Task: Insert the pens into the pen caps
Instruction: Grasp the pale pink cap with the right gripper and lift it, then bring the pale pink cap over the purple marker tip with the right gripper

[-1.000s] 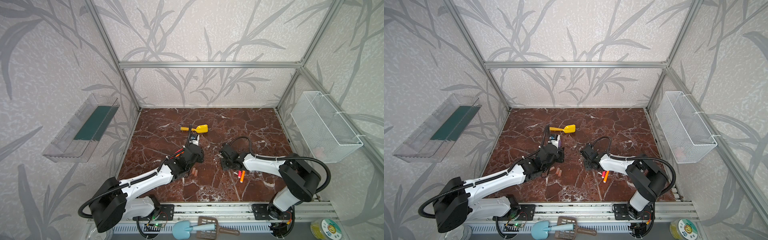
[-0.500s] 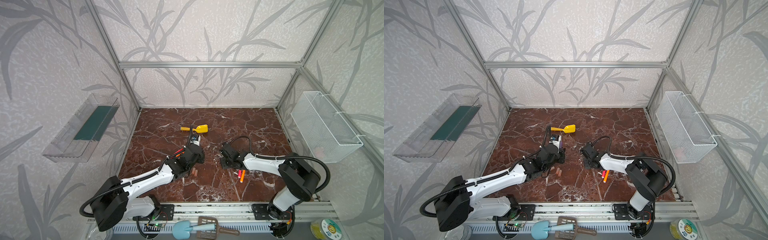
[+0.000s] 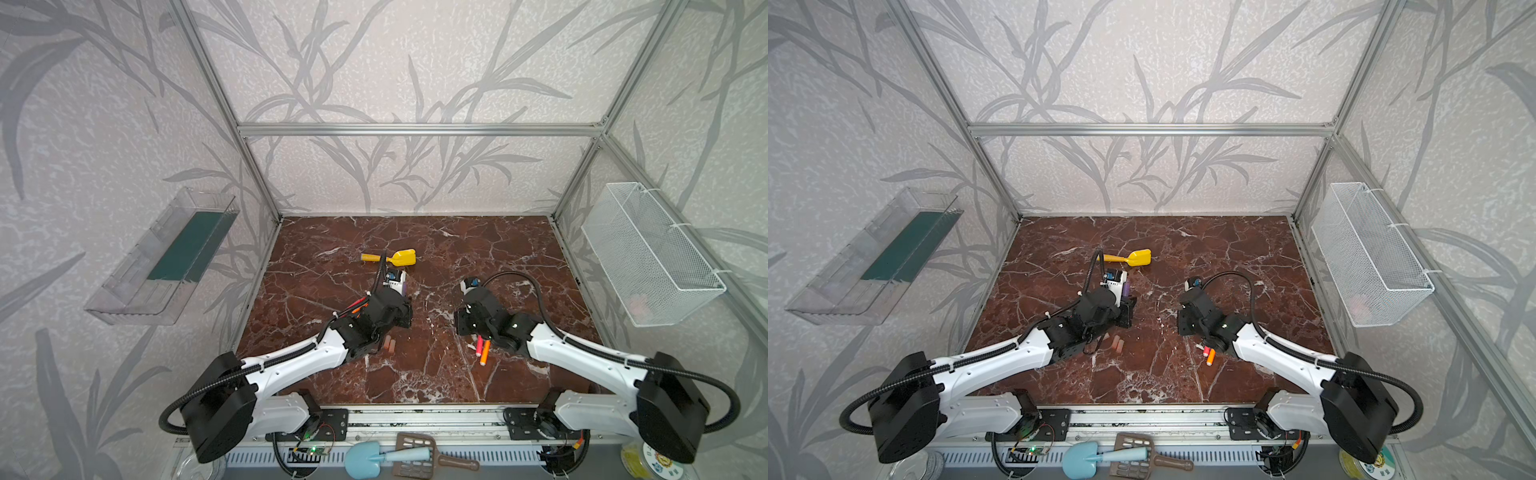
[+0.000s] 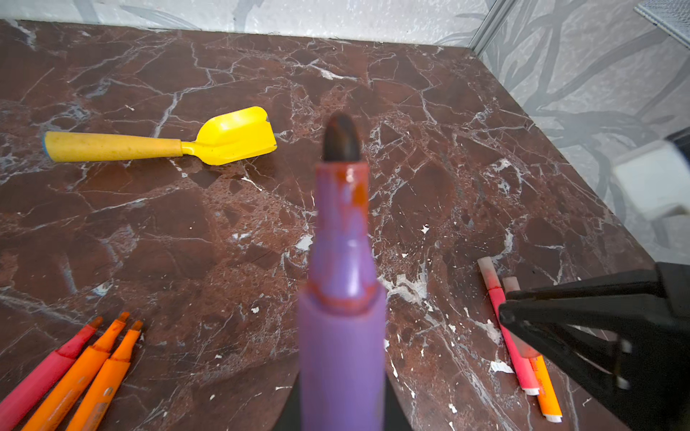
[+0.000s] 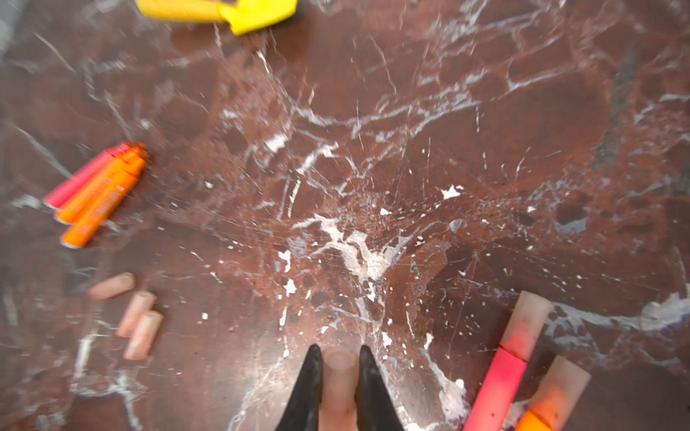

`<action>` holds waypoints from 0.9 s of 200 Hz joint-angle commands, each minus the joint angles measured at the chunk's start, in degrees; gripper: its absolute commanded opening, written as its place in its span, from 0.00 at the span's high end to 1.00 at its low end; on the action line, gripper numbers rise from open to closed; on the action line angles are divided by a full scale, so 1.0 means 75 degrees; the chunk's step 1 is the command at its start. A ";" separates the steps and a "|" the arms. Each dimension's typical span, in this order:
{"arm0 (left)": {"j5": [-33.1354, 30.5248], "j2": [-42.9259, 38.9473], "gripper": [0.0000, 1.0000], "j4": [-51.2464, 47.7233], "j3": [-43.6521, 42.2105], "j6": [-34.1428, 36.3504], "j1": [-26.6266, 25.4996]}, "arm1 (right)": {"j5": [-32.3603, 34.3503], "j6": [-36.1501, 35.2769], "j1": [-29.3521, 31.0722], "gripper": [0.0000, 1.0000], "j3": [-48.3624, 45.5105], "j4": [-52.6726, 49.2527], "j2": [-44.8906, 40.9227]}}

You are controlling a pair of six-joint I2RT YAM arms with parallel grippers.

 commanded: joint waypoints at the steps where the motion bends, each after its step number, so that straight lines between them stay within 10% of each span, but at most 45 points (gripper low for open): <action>1: 0.0244 -0.0220 1.00 0.0358 -0.0152 0.0029 -0.0018 | 0.0034 0.0460 -0.0052 0.92 -0.0513 0.0528 -0.0940; 103: 0.1925 -0.0451 1.00 -0.0316 0.0368 -0.1467 -0.0062 | -0.0298 0.1057 -0.0070 0.98 -0.1595 0.2060 -0.3786; 180: 0.1385 0.0644 1.00 0.1725 -0.0252 -0.1709 -0.1989 | 0.0011 0.1494 -0.0070 0.99 -0.2750 0.2816 -0.5211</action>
